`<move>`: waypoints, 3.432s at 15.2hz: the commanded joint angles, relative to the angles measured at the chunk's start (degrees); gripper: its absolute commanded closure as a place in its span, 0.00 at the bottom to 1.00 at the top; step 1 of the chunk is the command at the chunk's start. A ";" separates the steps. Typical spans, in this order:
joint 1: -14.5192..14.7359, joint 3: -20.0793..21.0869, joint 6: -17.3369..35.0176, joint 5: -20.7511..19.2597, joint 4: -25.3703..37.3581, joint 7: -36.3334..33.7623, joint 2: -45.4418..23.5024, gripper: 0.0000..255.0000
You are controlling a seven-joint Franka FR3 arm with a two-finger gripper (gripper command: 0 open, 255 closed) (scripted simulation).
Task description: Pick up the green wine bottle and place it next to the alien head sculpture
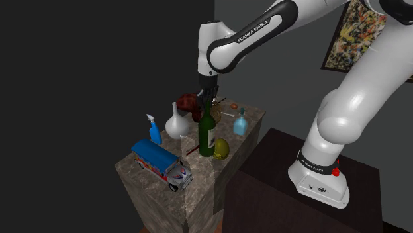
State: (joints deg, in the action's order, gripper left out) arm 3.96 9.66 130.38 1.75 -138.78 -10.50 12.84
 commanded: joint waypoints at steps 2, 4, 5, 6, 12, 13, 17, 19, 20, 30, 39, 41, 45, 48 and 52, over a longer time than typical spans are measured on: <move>0.02 -0.17 -2.62 0.19 1.24 0.25 1.38 1.00; 0.03 -0.25 -4.26 0.27 2.19 0.34 2.09 1.00; 0.03 -0.29 -5.08 0.31 2.68 0.38 2.41 1.00; 0.04 -0.33 -5.90 0.34 3.19 0.42 2.73 1.00; 0.04 -0.56 -10.74 0.46 6.45 0.60 4.32 1.00; 0.04 -0.60 -11.54 0.47 7.04 0.63 4.54 1.00; 0.02 -0.73 -14.71 0.50 9.48 0.71 5.26 1.00; 0.00 -0.80 -16.28 0.50 10.77 0.74 5.55 1.00; 0.00 -0.83 -17.07 0.50 11.44 0.75 5.67 1.00; -0.11 -1.09 -24.81 0.42 18.68 0.82 6.17 1.00; -0.23 -1.23 -31.73 0.24 26.22 0.77 5.55 1.00; -0.65 -1.81 -31.92 -0.07 27.90 1.66 4.03 1.00; -2.24 -3.94 -30.27 -1.00 32.16 5.10 -1.95 1.00; -3.39 -5.38 -29.45 -1.45 36.17 7.59 -6.80 1.00; -4.93 -7.06 -29.02 -1.70 42.71 10.76 -13.78 1.00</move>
State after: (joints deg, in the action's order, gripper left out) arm -0.52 3.10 101.26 0.10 -97.84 -0.72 0.87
